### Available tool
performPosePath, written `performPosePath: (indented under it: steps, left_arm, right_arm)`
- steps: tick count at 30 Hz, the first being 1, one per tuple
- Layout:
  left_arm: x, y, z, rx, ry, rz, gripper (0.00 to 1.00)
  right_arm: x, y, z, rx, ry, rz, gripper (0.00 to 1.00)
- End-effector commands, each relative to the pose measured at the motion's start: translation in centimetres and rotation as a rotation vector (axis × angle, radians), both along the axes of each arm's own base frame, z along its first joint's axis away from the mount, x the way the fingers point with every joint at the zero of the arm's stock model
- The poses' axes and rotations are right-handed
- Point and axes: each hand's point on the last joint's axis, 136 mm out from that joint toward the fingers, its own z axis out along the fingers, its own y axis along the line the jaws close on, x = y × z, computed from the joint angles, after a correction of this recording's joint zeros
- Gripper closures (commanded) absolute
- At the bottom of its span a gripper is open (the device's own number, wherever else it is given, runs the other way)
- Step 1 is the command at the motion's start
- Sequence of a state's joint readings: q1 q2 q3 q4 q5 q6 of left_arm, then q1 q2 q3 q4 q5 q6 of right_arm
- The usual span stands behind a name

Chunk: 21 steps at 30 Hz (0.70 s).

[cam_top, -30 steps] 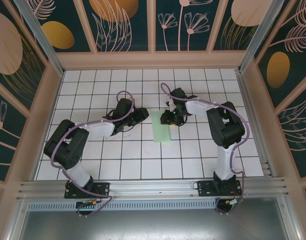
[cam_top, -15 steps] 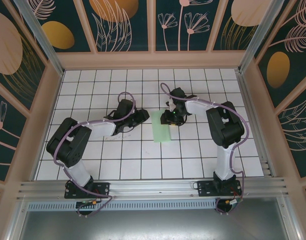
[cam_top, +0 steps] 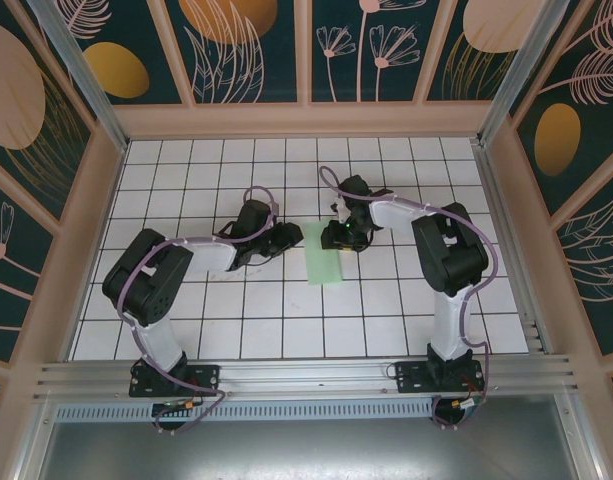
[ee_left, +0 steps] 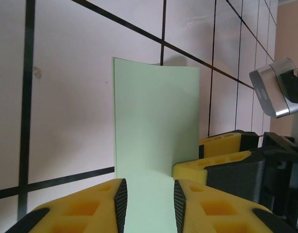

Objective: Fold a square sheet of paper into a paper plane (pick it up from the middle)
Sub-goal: Hold the square sheet of paper at the center of the table.

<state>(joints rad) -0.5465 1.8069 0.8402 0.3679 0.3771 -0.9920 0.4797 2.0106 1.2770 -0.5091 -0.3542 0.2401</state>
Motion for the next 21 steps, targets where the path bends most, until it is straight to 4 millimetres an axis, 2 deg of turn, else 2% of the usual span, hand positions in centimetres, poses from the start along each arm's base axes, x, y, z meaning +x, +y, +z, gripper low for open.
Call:
performPosePath:
  steps: [1, 11, 21]
  left_arm:
    - [0.3, -1.5, 0.8, -0.054, -0.015, -0.03, 0.67]
    - [-0.1, -3.3, -0.2, -0.065, 0.013, -0.077, 0.74]
    - [-0.4, -4.2, -1.1, -0.06, 0.039, -0.093, 0.78]
  right_arm:
    - [-2.2, -7.1, -11.4, -0.366, 0.072, 0.004, 0.5]
    - [-2.3, -7.2, -11.6, -0.369, 0.086, -0.011, 0.49]
    - [-2.4, -7.3, -11.8, -0.373, 0.09, -0.011, 0.48]
